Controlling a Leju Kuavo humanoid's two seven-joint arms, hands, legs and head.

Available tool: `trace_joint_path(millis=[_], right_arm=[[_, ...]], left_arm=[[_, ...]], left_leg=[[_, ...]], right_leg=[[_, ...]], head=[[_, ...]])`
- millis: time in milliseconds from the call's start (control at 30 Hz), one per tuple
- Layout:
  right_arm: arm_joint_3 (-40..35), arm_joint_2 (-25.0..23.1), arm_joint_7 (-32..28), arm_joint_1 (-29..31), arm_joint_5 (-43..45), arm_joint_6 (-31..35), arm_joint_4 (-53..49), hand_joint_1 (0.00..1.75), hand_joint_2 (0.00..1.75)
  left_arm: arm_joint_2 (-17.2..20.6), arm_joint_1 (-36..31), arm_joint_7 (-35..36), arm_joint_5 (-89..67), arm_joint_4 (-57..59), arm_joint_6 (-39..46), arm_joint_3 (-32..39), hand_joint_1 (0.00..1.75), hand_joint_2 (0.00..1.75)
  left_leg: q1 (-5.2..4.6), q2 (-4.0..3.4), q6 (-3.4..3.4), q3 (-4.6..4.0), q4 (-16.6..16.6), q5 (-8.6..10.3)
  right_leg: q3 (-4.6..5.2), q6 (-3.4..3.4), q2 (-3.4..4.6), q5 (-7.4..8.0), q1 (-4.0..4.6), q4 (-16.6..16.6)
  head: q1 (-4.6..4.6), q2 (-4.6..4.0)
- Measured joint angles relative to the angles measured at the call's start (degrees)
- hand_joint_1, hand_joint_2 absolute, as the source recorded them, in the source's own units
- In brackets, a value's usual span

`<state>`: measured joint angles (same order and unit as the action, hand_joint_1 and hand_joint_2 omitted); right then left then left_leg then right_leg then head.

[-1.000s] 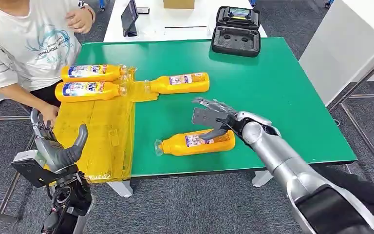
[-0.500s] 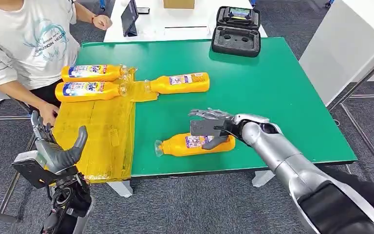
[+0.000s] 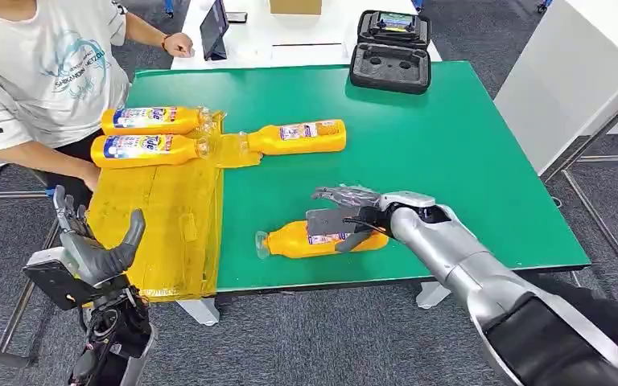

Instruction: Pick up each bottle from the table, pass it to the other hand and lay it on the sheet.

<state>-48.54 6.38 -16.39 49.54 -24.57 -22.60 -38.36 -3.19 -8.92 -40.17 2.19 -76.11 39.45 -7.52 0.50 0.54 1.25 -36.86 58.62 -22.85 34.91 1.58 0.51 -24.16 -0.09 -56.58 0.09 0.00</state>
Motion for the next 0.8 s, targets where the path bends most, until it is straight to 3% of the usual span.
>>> trace_joint_path(millis=[800], right_arm=[[-2.49,0.98,-0.63,-2.80,-2.03,2.01,2.36,0.00,1.75]], left_arm=[[-0.46,0.62,0.00,0.39,1.47,0.52,0.02,0.00,1.75]], left_leg=[[0.00,-0.02,0.00,0.01,0.00,0.00]], right_leg=[[0.01,0.00,0.01,0.00,0.00,0.00]], head=[[0.00,0.00]])
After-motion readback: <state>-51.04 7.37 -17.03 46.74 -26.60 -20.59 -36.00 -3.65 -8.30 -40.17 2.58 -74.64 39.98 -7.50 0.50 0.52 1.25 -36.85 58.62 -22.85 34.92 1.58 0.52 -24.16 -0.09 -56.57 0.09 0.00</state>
